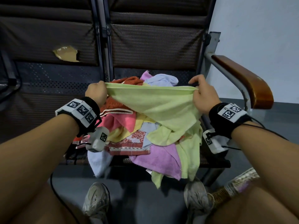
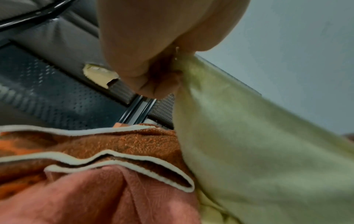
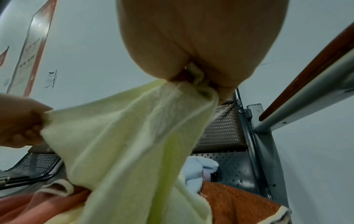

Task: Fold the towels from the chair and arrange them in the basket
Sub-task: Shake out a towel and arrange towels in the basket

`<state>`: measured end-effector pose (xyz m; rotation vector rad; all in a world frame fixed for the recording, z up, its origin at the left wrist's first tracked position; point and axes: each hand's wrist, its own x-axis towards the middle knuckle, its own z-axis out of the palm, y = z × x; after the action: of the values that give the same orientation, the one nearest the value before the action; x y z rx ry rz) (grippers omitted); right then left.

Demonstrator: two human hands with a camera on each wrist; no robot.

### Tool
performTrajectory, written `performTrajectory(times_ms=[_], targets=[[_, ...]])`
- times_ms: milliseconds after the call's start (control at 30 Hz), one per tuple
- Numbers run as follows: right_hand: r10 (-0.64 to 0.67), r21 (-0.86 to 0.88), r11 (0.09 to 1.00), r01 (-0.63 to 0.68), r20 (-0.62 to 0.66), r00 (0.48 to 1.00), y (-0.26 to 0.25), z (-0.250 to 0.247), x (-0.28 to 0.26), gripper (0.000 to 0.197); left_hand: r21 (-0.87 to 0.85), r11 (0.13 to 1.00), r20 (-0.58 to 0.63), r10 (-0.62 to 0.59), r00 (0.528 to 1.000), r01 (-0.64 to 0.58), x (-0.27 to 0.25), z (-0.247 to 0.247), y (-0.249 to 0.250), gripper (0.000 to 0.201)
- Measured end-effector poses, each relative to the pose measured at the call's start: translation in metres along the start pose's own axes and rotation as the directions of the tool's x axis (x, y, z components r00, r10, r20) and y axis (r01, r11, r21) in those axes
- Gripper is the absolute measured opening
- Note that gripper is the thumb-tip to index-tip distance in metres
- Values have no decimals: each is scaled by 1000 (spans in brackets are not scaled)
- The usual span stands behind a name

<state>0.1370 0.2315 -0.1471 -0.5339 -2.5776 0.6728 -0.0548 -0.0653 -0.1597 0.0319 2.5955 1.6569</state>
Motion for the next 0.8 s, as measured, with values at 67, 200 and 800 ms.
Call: performTrajectory(times_ms=[67, 200, 800], targets=[[32, -45, 998, -32, 9, 999, -6, -10, 4, 36, 10, 996, 2, 84, 996, -84, -7, -1, 9, 37], [65, 24, 998, -65, -11, 998, -22, -35, 10, 30, -434, 901, 207, 106, 972, -6, -22, -7, 31, 24], [206, 569, 799, -194, 44, 978, -103, -145, 24, 41, -333, 878, -48, 349, 936, -344, -30, -75, 143, 31]])
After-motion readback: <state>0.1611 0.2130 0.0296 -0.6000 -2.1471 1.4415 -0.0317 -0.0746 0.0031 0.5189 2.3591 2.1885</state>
